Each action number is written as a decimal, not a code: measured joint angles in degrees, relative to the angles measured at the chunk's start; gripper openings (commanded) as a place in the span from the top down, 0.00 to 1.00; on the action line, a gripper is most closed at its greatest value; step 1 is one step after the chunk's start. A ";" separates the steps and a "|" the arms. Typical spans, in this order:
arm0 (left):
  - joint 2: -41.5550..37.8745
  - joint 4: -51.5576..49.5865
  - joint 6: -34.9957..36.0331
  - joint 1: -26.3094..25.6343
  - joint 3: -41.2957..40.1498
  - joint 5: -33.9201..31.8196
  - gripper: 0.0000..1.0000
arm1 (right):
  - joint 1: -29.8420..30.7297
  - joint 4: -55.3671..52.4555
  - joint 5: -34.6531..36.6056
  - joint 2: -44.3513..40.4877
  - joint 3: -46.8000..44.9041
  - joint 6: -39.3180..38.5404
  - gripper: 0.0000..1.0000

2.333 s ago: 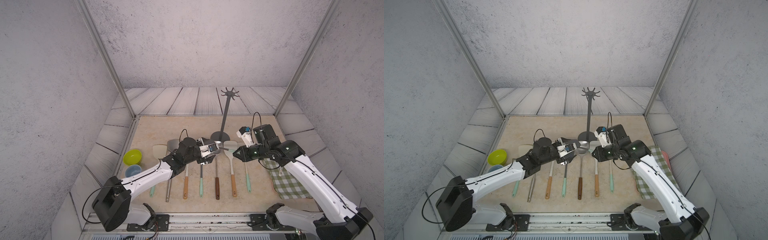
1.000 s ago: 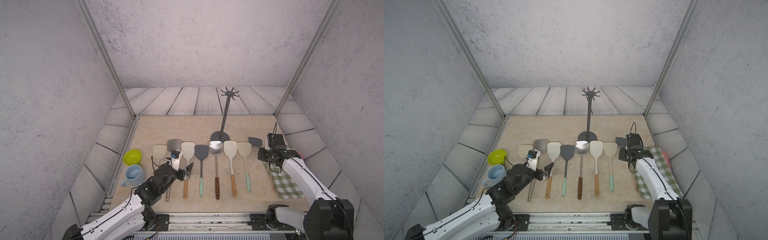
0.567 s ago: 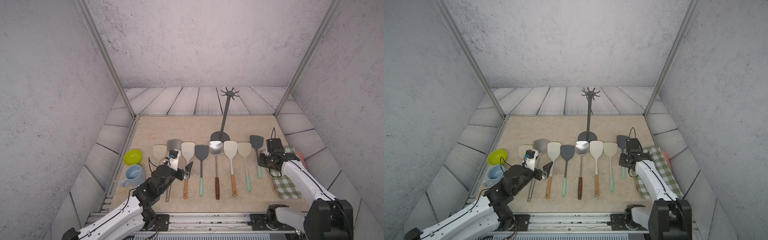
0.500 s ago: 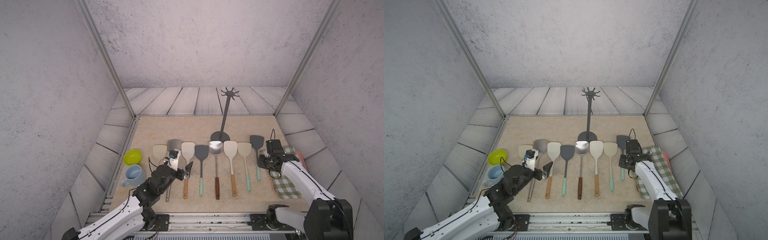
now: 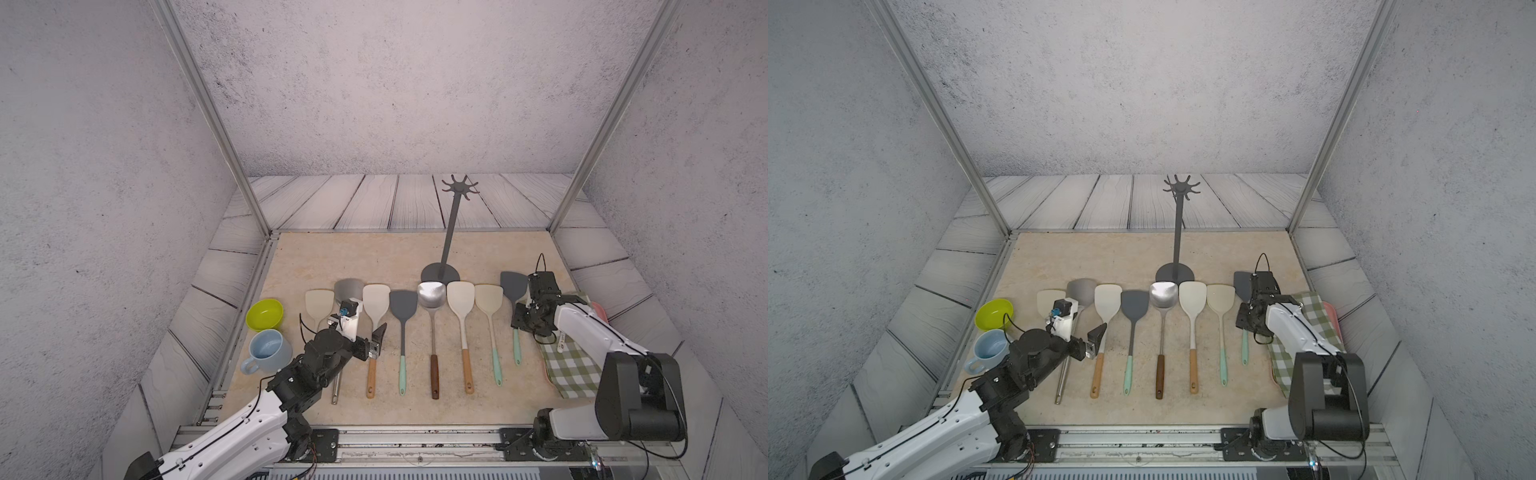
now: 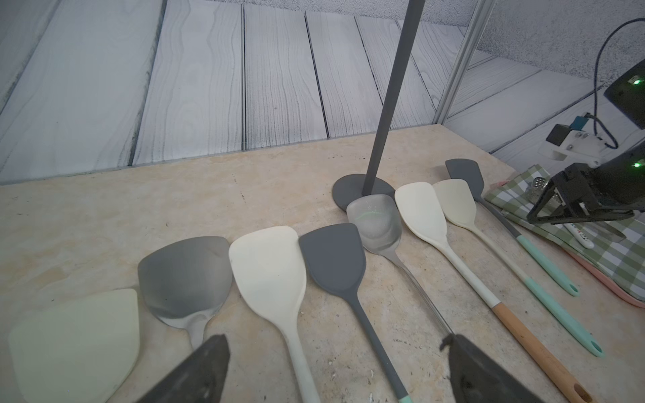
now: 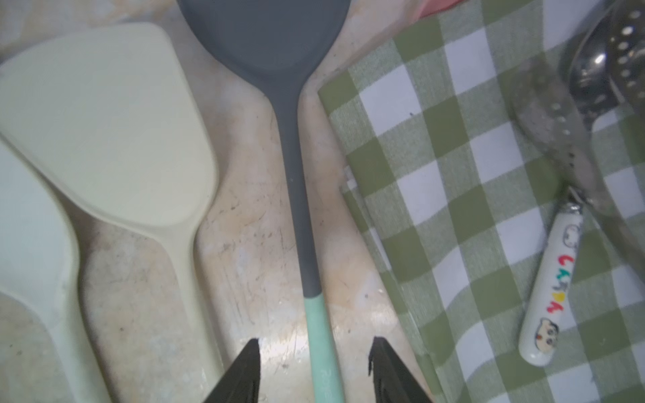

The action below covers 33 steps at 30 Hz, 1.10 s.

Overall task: Take the spatula off the kitchen utensil rack
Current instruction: Place the spatula at the center of the board.

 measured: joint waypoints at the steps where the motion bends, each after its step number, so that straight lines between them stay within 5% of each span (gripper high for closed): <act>1: 0.02 0.00 0.02 0.00 0.00 0.00 0.01 | -0.13 -0.04 -0.13 1.92 0.94 -0.35 0.50; 10: 0.37 0.02 0.04 0.00 0.00 0.24 0.01 | -0.26 -1.49 0.72 11.78 3.39 -1.18 0.56; 33: 0.37 0.04 0.48 0.00 0.00 1.03 0.01 | -0.26 -7.34 2.10 12.17 4.72 1.07 0.76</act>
